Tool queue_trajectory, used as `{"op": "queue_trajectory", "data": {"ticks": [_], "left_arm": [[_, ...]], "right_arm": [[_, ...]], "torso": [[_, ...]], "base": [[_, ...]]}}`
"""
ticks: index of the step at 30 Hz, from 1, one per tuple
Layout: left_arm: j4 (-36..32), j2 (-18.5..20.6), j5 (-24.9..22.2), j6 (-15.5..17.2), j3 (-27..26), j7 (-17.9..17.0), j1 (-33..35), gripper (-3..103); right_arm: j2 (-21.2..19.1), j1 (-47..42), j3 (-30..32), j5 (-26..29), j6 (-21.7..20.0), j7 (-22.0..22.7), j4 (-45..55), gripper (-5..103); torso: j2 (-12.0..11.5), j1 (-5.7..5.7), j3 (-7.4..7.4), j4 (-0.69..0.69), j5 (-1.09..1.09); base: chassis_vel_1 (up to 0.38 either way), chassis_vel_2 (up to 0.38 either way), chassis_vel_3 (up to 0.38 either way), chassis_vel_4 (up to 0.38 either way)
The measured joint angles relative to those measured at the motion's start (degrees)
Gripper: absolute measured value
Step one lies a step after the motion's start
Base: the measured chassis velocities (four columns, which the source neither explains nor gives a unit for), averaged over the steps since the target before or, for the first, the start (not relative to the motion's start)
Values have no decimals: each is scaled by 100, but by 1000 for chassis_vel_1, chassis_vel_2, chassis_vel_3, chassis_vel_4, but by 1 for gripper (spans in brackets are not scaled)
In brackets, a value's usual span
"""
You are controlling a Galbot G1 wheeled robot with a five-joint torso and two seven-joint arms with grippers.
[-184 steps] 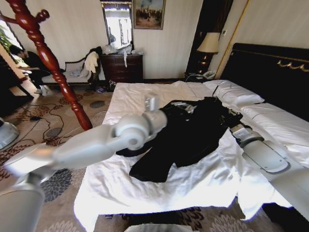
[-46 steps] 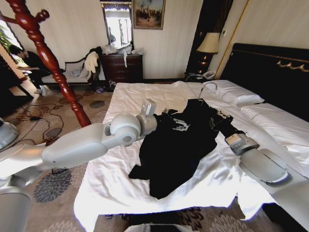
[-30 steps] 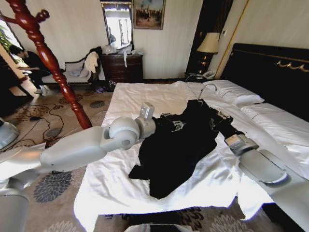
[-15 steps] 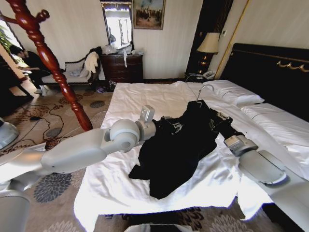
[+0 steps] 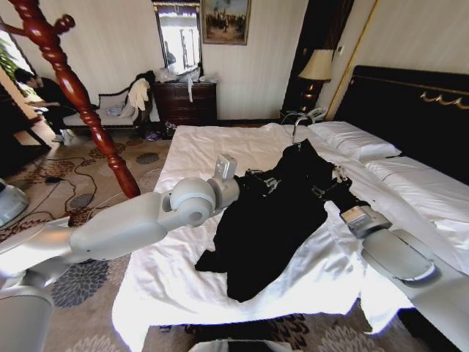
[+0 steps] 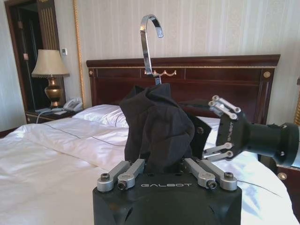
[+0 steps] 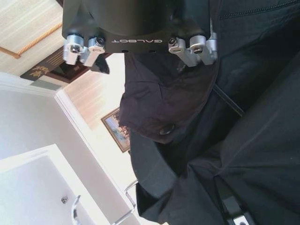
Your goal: Pick up the clothes from the bed and hang them on the clothes hanger.
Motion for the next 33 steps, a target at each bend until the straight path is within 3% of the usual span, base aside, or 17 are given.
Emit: {"op": "queue_trajectory", "data": {"ticks": [3,6,9,13,17,20,22,23,25,27,33], "left_arm": [[-21,120,43,-32,-87,9,25,20],[-70,232,77,-47,-171,19,56,20],[-143,397,123,-70,-253,19,105,20],[-320,744,211,-100,-455,20,283,20],[-461,1030,285,-110,-641,35,492,20],[-538,1159,310,-137,-715,31,628,20],[-642,1323,407,-223,-790,31,838,20],[-642,1323,407,-223,-790,31,838,20],[-700,1426,429,-271,-892,31,932,20],[-744,1556,431,-315,-1007,37,1011,20],[-815,1807,431,-371,-1155,82,1098,20]], "right_arm": [[65,-118,73,39,-17,27,78,96],[109,-176,126,134,-49,78,120,100],[150,-228,176,458,-129,201,184,100],[318,-351,246,1504,-269,552,351,100],[578,-573,428,2165,-285,750,477,100],[728,-715,534,2372,-245,804,525,100],[1163,-1070,742,2738,-94,875,630,100],[1163,-1070,742,2738,-94,875,630,100],[1530,-1368,882,2830,163,758,671,100],[1933,-1707,1021,2690,565,404,674,100],[2481,-2112,1079,2176,1199,-45,612,100]], "torso": [[0,0,0,0,0],[0,0,0,0,0],[0,0,0,0,0],[0,0,0,1,-1],[0,0,0,1,-1],[0,0,0,2,-2],[0,0,0,1,-3],[0,0,0,1,-3],[0,0,0,-1,-1],[0,0,0,-2,1],[1,0,-1,1,-2]], "base": [[0,0,0,0],[0,0,0,0],[0,0,0,0],[0,0,0,0],[0,0,0,0],[0,0,0,0],[0,0,0,0],[0,0,0,0],[0,0,0,0],[0,0,0,0],[0,0,0,0]]}}
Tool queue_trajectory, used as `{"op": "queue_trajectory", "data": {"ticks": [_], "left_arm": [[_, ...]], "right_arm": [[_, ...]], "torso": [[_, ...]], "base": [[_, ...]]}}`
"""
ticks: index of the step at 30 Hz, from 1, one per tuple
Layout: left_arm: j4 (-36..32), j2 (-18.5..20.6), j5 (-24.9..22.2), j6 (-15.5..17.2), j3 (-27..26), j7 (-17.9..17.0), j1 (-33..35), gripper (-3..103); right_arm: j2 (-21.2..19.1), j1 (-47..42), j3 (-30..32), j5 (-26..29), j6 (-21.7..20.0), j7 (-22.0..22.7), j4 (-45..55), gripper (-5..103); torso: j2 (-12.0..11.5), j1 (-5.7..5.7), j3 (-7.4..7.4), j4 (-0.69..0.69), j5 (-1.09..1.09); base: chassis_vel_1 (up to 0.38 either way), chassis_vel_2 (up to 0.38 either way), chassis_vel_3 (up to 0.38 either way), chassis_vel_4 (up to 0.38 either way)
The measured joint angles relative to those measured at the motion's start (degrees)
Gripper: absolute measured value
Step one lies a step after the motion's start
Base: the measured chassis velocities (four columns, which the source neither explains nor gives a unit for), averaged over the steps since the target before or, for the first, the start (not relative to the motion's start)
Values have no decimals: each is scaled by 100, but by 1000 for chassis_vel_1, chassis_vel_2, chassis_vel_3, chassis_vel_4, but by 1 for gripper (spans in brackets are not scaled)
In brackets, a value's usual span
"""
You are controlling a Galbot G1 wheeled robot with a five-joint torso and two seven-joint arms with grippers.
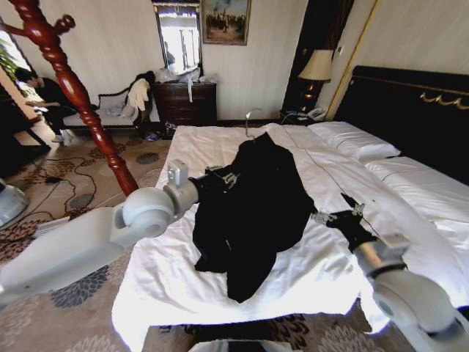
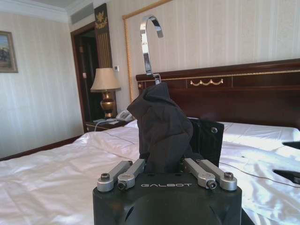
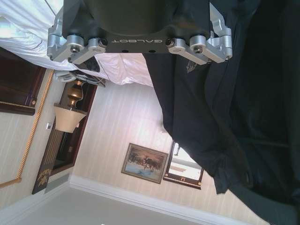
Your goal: Pick up the clothes from the bed and hang them on the clothes hanger.
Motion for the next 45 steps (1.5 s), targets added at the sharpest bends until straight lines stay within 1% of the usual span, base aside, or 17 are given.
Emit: {"op": "queue_trajectory", "data": {"ticks": [4,5,7,8,9,13,14,18,19,21,23,26,30,33,36,45], "left_arm": [[-115,224,-50,-47,-223,-17,147,20],[-115,224,-50,-47,-223,-17,147,20],[-173,311,-74,-54,-381,-36,301,20],[-228,395,-76,-56,-527,-39,434,20],[-228,395,-76,-56,-527,-39,434,20],[-422,715,-78,-57,-1178,-41,959,20],[-422,715,-78,-57,-1178,-41,959,20],[-600,1014,-66,-30,-2026,-60,1699,20],[-600,1014,-66,-30,-2026,-60,1699,20],[-652,1087,-70,-12,-2333,-80,2025,20],[-664,1133,-67,-11,-2483,-123,2192,20],[-649,1118,-62,-14,-2583,-144,2287,20],[-581,1007,-86,-2,-2702,-214,2290,20],[-488,932,-151,55,-2742,-274,2133,20],[-309,877,-265,164,-2747,-347,1823,20],[116,786,-371,380,-2758,-392,1430,20]], "right_arm": [[365,-127,-94,-341,480,-350,-191,100],[365,-127,-94,-341,480,-350,-191,100],[493,-171,-133,-428,588,-427,-208,100],[566,-191,-161,-513,634,-456,-221,100],[566,-191,-161,-513,634,-456,-221,100],[596,-193,-179,-565,654,-466,-229,100],[596,-193,-179,-565,654,-466,-229,100],[586,-185,-183,-565,654,-464,-229,100],[586,-185,-183,-565,654,-464,-229,100],[581,-184,-184,-565,653,-462,-230,100],[576,-182,-185,-565,651,-460,-229,100],[572,-182,-186,-564,647,-458,-229,100],[568,-179,-187,-562,642,-456,-229,100],[566,-178,-188,-561,638,-454,-229,100],[563,-176,-188,-559,632,-452,-229,100],[561,-174,-188,-556,626,-450,-227,100]], "torso": [[0,0,0,0,2],[0,0,0,0,2],[0,0,0,1,0],[0,0,0,-1,1],[0,0,0,-1,1],[0,0,0,1,2],[0,0,0,1,2],[0,0,0,2,2],[0,0,0,2,2],[0,0,1,1,0],[0,0,0,1,1],[0,0,1,-1,2],[0,0,1,0,1],[0,1,1,-1,1],[-1,1,1,0,2],[-1,1,1,0,2]], "base": [[0,0,0,0],[0,0,0,0],[0,0,0,0],[0,0,0,0],[0,0,0,0],[0,0,0,0],[0,0,0,0],[0,0,0,0],[0,0,0,0],[0,0,0,0],[0,0,0,0],[0,0,0,0],[0,0,0,0],[0,0,0,0],[0,0,0,0],[0,0,0,0]]}}
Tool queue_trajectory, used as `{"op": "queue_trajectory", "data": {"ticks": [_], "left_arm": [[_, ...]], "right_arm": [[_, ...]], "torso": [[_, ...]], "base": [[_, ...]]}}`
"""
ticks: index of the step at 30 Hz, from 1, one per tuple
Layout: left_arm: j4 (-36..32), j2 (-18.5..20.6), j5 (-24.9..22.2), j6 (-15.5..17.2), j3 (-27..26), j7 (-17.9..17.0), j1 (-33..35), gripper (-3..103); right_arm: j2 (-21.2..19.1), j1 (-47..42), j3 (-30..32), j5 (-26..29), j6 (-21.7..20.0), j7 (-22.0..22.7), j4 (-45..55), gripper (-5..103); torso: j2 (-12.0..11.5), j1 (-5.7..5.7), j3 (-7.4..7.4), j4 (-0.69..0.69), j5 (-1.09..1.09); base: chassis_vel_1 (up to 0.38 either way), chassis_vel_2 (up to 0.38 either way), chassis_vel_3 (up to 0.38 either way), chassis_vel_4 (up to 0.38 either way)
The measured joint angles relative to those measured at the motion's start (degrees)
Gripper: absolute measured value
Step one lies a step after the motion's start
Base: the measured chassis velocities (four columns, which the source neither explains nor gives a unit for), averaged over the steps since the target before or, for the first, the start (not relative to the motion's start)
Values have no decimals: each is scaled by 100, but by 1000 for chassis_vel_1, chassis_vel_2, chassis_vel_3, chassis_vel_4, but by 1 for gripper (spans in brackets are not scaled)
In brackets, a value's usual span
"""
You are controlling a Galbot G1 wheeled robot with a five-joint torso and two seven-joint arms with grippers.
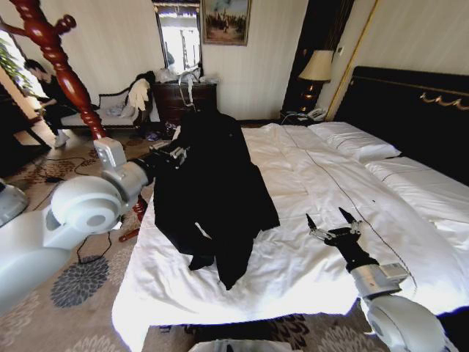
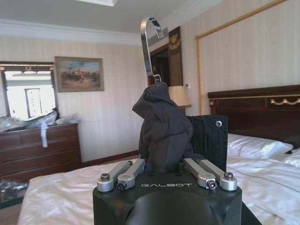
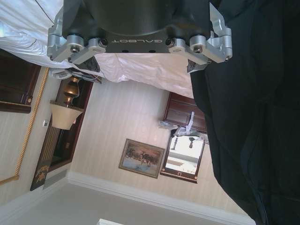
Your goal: Pick up the clothes from the bed and hang them on the clothes hanger.
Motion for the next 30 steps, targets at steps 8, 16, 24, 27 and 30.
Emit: {"op": "queue_trajectory", "data": {"ticks": [8,16,24,27,30], "left_arm": [[411,-117,-334,381,69,-237,-428,20],[652,-140,-482,608,50,-273,-661,20],[868,-334,-624,918,22,-502,-876,20],[1087,-471,-662,970,13,-504,-1056,20],[1287,-558,-704,998,56,-497,-1237,20]], "right_arm": [[-3,3,0,3,-4,4,2,100],[-4,3,0,4,-6,5,2,100],[-4,4,0,4,-6,5,3,100],[-4,4,-1,4,-6,5,3,100],[-4,4,0,4,-7,5,2,100]], "torso": [[0,0,0,0,0],[0,0,0,0,0],[0,0,0,0,0],[0,0,0,0,0],[0,0,0,0,0]], "base": [[0,0,0,0],[0,0,0,0],[0,0,0,0],[0,0,0,0],[0,0,0,0]]}}
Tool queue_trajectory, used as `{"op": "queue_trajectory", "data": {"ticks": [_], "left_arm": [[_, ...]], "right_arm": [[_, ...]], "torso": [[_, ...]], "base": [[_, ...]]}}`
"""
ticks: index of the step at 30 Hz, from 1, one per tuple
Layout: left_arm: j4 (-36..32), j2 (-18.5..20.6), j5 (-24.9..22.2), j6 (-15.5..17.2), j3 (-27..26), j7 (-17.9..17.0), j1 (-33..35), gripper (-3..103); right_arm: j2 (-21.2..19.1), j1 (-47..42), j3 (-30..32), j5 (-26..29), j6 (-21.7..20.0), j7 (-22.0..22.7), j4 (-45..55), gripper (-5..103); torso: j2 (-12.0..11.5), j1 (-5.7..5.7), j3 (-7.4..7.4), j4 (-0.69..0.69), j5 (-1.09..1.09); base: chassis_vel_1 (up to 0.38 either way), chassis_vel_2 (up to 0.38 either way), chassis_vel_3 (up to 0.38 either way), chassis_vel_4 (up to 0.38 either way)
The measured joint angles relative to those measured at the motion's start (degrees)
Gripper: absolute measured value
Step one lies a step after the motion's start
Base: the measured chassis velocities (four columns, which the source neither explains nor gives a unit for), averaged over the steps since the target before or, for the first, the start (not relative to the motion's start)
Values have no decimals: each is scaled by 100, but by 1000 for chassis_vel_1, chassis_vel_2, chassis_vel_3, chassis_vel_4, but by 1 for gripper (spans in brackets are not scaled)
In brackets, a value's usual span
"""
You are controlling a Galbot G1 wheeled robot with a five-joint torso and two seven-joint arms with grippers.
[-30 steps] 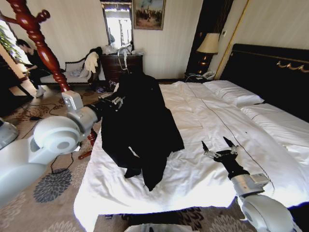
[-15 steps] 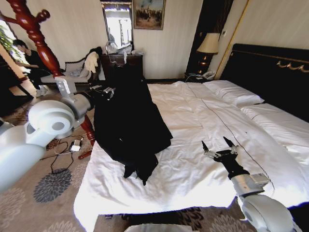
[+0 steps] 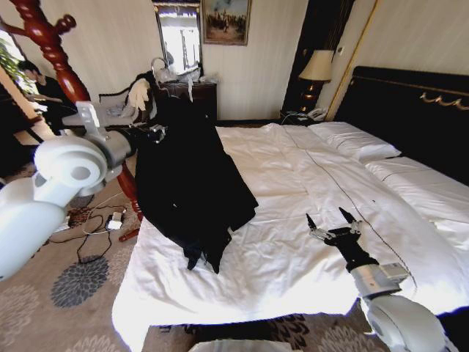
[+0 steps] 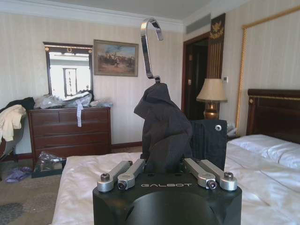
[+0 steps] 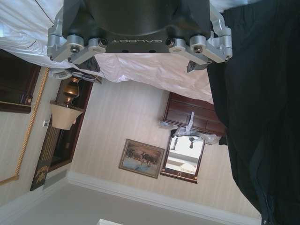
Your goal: Pick up the clothes from the bed and hang them on the clothes hanger.
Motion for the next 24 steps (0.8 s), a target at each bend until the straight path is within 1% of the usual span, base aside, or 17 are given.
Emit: {"op": "queue_trajectory", "data": {"ticks": [2,3,7,8,12,13,16,17,19,22,24], "left_arm": [[258,-119,-37,21,99,7,-248,20],[258,-119,-37,21,99,7,-248,20],[727,-415,-97,43,303,-10,-839,20],[727,-415,-97,43,303,-10,-839,20],[1339,-777,-60,65,557,16,-1449,20],[1339,-777,-60,65,557,16,-1449,20],[1756,-1050,51,82,758,58,-1760,20],[1756,-1050,51,82,758,58,-1760,20],[1993,-1229,91,88,869,73,-1942,20],[2285,-1463,53,98,1016,87,-2211,20],[2410,-1523,47,110,1089,106,-2334,20]], "right_arm": [[0,0,0,0,0,0,0,100],[0,0,0,0,0,0,0,100],[-1,0,0,0,0,0,0,100],[-1,0,0,0,0,0,0,100],[-1,0,0,0,0,0,0,100],[-1,0,0,0,0,0,0,100],[-1,0,0,0,0,0,0,100],[-1,0,0,0,0,0,0,100],[-1,0,0,0,0,0,0,100],[-1,1,0,0,0,0,0,100],[-1,0,0,0,0,0,0,100]], "torso": [[0,0,0,0,-1],[0,0,0,0,-1],[0,0,0,-2,0],[0,0,0,-2,0],[0,0,0,0,0],[0,0,0,0,0],[0,0,1,0,0],[0,0,1,0,0],[0,0,1,0,0],[0,0,0,-2,0],[0,0,0,-2,1]], "base": [[0,0,0,0],[0,0,0,0],[0,0,0,0],[0,0,0,0],[0,0,0,0],[0,0,0,0],[0,0,0,0],[0,0,0,0],[0,0,0,0],[0,0,0,0],[0,0,0,0]]}}
